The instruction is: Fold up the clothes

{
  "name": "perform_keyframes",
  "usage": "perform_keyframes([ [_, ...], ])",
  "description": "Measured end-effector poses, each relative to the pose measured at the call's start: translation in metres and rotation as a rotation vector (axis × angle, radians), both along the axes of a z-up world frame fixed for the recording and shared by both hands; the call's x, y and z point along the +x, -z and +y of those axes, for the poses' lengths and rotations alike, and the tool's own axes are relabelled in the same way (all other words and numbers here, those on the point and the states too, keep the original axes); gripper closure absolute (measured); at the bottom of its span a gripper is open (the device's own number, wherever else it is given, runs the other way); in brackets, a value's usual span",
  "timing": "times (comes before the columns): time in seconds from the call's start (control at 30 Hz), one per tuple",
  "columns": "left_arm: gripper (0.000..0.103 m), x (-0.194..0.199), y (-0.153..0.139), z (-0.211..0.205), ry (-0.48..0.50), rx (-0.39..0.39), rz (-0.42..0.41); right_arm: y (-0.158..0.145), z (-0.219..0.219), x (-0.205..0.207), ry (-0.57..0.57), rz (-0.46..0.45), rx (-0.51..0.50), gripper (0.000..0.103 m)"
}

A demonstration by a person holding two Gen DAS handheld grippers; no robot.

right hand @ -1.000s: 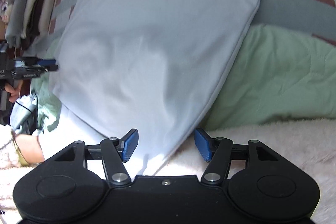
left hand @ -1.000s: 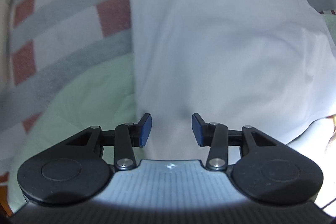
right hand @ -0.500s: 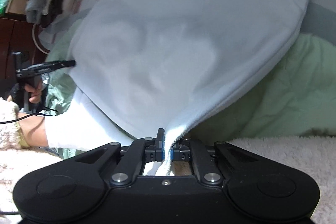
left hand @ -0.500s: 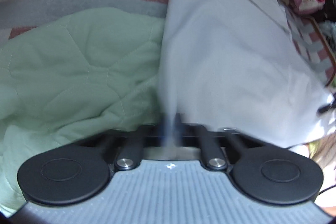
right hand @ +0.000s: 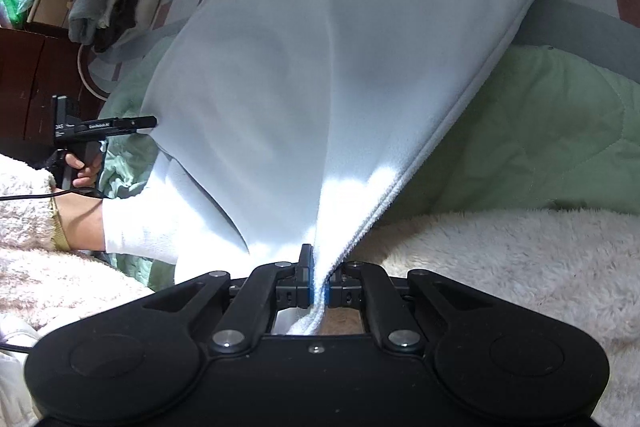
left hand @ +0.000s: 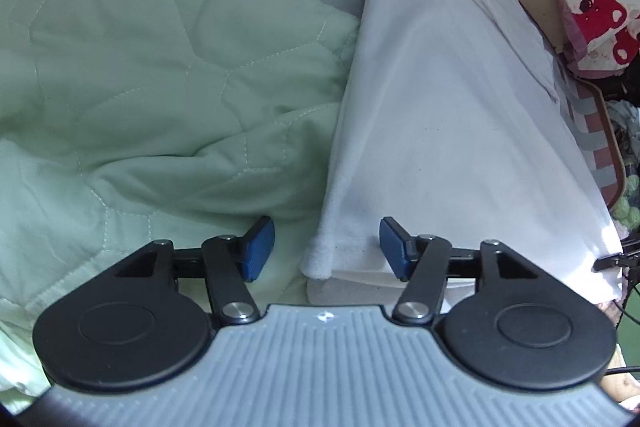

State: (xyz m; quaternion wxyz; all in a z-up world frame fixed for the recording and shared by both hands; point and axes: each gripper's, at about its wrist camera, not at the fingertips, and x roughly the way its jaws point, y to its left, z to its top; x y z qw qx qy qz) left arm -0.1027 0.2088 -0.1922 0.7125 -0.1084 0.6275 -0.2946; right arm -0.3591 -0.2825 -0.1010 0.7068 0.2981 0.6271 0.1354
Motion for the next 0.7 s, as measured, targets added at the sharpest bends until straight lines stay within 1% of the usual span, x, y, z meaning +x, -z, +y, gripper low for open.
perform_keyframes([
  [0.03,0.067,0.0,0.0,0.0,-0.007,-0.012,-0.008,-0.005,-0.007,-0.004,0.01,-0.003,0.015,0.096],
  [0.07,0.097,-0.001,-0.003,-0.001,-0.002,-0.019,-0.024,-0.008,-0.011,-0.006,0.019,-0.007,0.024,0.096],
  [0.1,0.098,-0.002,-0.006,-0.004,0.006,-0.024,-0.043,-0.008,-0.013,-0.007,0.031,-0.019,0.033,0.096],
  [0.17,0.098,-0.004,-0.019,-0.002,0.027,-0.029,-0.105,-0.006,-0.016,-0.007,0.056,-0.047,0.051,0.096],
  [0.27,0.098,0.002,-0.041,-0.005,0.011,-0.042,-0.161,-0.004,-0.021,-0.008,0.092,-0.088,0.078,0.096],
  [0.33,0.098,0.008,-0.056,-0.012,0.024,-0.006,-0.241,-0.002,-0.024,-0.009,0.116,-0.116,0.096,0.096],
  [0.4,0.098,0.013,-0.066,-0.021,0.024,-0.004,-0.309,-0.004,-0.037,-0.005,0.205,-0.217,0.126,0.096],
  [0.47,0.098,0.023,-0.072,-0.031,0.001,-0.024,-0.327,-0.003,-0.048,0.0,0.289,-0.281,0.162,0.096],
  [0.53,0.098,0.031,-0.081,-0.046,0.016,-0.027,-0.381,-0.002,-0.059,0.006,0.351,-0.332,0.188,0.096],
  [0.57,0.098,0.035,-0.086,-0.055,0.027,-0.027,-0.412,-0.003,-0.063,0.01,0.365,-0.357,0.176,0.096],
  [0.63,0.098,0.047,-0.093,-0.077,0.053,-0.005,-0.5,-0.004,-0.07,0.019,0.39,-0.411,0.145,0.096],
  [0.7,0.098,0.057,-0.096,-0.104,0.093,0.078,-0.65,-0.003,-0.079,0.037,0.409,-0.48,0.072,0.096],
])
